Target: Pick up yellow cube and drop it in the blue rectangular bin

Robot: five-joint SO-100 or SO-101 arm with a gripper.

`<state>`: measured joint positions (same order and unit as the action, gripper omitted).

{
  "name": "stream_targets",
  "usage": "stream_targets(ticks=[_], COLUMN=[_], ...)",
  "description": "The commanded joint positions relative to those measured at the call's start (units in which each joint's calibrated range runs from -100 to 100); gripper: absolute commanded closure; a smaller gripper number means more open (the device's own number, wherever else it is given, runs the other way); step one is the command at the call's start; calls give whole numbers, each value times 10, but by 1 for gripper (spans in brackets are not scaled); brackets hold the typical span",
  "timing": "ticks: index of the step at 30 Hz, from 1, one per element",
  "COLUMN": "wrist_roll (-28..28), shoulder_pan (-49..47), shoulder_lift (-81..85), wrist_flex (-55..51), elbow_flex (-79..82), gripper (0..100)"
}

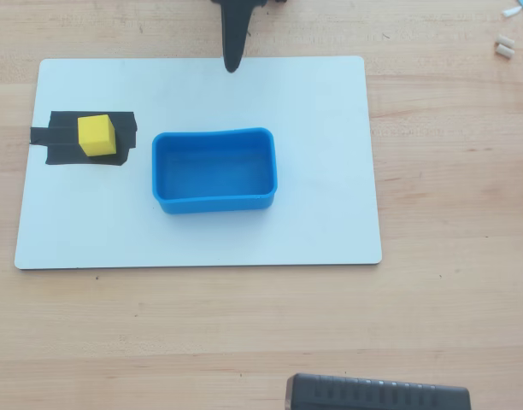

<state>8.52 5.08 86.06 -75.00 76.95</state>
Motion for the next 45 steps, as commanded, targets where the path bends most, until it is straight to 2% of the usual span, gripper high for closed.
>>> stream_targets(ticks=[1, 18, 26, 35, 37, 40, 45], wrist_roll=[21, 143, 157, 160, 159, 156, 154], shoulder_pan=[13, 181, 243, 256, 257, 267, 274], shoulder_lift=[-97, -542, -752, -880, -880, -875, -883], wrist_flex=[-32, -20, 9, 11, 7, 4, -11], elbow_flex=[-143, -463, -602, -694, -694, -694, -708], gripper=[100, 100, 100, 100, 93, 71, 63])
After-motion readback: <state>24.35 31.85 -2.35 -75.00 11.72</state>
